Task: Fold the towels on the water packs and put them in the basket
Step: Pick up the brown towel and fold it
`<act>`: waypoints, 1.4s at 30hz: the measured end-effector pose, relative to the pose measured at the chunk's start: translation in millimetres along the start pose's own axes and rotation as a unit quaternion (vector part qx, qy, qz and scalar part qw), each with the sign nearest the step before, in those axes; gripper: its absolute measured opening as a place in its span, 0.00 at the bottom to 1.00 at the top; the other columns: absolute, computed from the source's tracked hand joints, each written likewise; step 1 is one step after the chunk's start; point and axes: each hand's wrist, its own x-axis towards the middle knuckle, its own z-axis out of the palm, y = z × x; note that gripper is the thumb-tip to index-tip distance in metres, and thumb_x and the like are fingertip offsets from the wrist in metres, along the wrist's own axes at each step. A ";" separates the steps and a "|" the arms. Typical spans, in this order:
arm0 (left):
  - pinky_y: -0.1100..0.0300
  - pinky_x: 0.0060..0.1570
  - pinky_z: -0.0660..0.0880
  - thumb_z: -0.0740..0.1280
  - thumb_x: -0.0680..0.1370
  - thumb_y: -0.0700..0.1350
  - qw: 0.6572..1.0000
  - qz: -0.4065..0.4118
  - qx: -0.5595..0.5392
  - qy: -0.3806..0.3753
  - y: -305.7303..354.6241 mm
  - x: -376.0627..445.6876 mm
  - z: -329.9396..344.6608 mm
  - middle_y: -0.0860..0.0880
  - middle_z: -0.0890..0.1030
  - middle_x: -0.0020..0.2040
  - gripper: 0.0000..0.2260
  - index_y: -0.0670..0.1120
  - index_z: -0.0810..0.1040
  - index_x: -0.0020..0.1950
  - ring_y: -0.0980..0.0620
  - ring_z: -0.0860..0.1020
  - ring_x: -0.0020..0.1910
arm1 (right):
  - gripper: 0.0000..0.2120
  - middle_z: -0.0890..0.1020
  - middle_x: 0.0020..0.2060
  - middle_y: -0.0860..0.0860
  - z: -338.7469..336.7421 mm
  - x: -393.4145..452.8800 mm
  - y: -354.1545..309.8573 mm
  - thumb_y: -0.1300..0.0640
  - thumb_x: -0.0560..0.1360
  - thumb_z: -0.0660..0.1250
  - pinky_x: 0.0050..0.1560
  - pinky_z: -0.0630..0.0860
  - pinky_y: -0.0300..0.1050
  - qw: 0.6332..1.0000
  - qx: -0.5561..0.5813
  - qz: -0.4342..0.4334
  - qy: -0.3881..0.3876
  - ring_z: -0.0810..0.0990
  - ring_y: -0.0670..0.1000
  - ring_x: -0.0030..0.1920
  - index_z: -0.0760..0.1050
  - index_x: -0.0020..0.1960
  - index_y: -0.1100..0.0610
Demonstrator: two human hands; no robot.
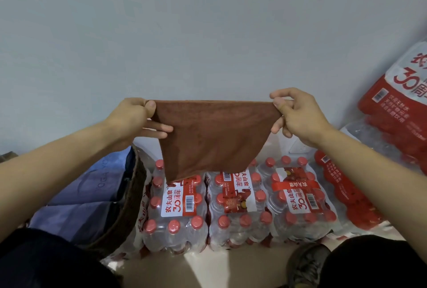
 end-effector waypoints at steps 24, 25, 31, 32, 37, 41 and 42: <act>0.54 0.36 0.68 0.60 0.83 0.44 0.923 0.121 0.346 -0.119 -63.5 -34.4 -1.4 0.52 0.72 0.32 0.10 0.47 0.69 0.42 0.55 0.69 0.32 | 0.08 0.80 0.26 0.42 -3.0 -50.7 72.8 0.50 0.80 0.64 0.29 0.72 0.33 0.987 -0.154 0.006 -0.053 0.77 0.39 0.26 0.77 0.45 0.51; 0.53 0.41 0.71 0.60 0.82 0.44 0.909 0.125 0.366 -0.156 -73.0 -40.6 0.1 0.51 0.75 0.36 0.08 0.46 0.70 0.43 0.53 0.72 0.36 | 0.08 0.78 0.25 0.43 -3.8 -57.5 80.2 0.50 0.80 0.63 0.28 0.70 0.36 0.979 -0.180 0.015 -0.093 0.74 0.41 0.25 0.77 0.45 0.51; 0.65 0.41 0.76 0.63 0.79 0.37 0.810 0.040 0.453 -0.371 -127.3 -69.0 1.1 0.54 0.77 0.37 0.07 0.47 0.72 0.43 0.56 0.75 0.39 | 0.07 0.79 0.28 0.42 -2.7 -94.1 105.5 0.54 0.80 0.65 0.34 0.76 0.39 0.898 -0.224 0.116 -0.360 0.80 0.41 0.31 0.80 0.46 0.51; 0.61 0.41 0.78 0.63 0.78 0.37 0.802 0.028 0.452 -0.390 -130.9 -69.6 1.3 0.53 0.78 0.37 0.07 0.46 0.72 0.42 0.56 0.77 0.38 | 0.05 0.81 0.31 0.44 -1.6 -97.5 108.0 0.56 0.80 0.66 0.34 0.78 0.41 0.889 -0.206 0.150 -0.382 0.82 0.44 0.33 0.80 0.48 0.52; 0.59 0.38 0.77 0.65 0.80 0.39 0.796 -0.103 0.401 -0.442 -131.8 -54.4 3.1 0.45 0.86 0.37 0.04 0.45 0.74 0.45 0.50 0.85 0.39 | 0.07 0.85 0.50 0.58 4.2 -99.9 112.9 0.58 0.81 0.64 0.38 0.82 0.44 0.814 -0.196 0.264 -0.480 0.87 0.56 0.43 0.77 0.57 0.58; 0.57 0.41 0.79 0.65 0.81 0.40 0.799 -0.165 0.375 -0.440 -131.4 -35.1 2.0 0.44 0.86 0.40 0.01 0.43 0.76 0.52 0.46 0.86 0.43 | 0.08 0.86 0.46 0.56 7.2 -87.8 109.7 0.55 0.81 0.64 0.31 0.76 0.37 0.805 -0.209 0.277 -0.481 0.86 0.53 0.38 0.78 0.54 0.58; 0.57 0.40 0.79 0.65 0.80 0.40 0.807 -0.173 0.367 -0.430 -131.6 -29.9 1.7 0.43 0.86 0.40 0.02 0.43 0.77 0.51 0.46 0.86 0.43 | 0.09 0.86 0.42 0.56 8.3 -82.4 110.8 0.53 0.81 0.64 0.31 0.75 0.37 0.815 -0.223 0.262 -0.467 0.86 0.52 0.36 0.79 0.52 0.58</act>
